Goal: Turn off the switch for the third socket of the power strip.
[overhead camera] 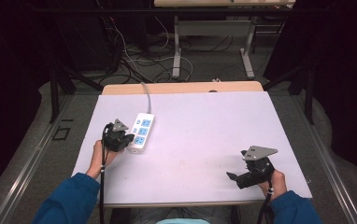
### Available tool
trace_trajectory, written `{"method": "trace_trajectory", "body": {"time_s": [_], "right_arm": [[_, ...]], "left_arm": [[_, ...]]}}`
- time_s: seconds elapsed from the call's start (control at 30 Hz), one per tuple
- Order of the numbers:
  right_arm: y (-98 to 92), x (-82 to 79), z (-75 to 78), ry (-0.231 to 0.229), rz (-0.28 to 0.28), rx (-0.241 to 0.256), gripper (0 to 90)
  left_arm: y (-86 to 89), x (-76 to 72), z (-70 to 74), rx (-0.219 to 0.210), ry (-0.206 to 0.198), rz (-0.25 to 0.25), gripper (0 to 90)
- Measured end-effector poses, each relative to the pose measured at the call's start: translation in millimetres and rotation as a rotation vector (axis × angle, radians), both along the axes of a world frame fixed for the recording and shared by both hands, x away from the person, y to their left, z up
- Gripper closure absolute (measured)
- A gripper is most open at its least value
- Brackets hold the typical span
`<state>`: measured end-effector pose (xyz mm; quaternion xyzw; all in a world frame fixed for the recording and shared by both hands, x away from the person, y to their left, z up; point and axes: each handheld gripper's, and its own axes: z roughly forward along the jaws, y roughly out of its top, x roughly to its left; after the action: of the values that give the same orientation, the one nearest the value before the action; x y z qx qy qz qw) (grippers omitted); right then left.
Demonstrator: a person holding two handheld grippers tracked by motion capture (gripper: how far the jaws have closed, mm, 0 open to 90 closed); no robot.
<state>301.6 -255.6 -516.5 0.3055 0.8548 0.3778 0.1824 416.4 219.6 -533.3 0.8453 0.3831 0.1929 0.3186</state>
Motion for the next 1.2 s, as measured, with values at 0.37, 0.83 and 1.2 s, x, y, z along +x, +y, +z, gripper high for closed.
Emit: {"method": "trace_trajectory", "body": {"time_s": [0.37, 0.83, 1.2], "right_arm": [[0.1, 0.0, 0.0, 0.0, 0.0, 0.0, 4.1], [0.2, 0.1, 0.0, -0.007, 0.002, -0.002, 4.2], [-0.1, -0.6, 0.5, -0.008, 0.008, 0.0, 4.2]], "left_arm": [[0.2, -0.6, 0.2, 0.008, -0.002, -0.004, 90.0], [0.4, -1.3, 1.0, -0.002, -0.015, -0.003, 90.0], [4.2, -2.4, 5.5, -0.007, -0.038, 0.025, 81.5]]}}
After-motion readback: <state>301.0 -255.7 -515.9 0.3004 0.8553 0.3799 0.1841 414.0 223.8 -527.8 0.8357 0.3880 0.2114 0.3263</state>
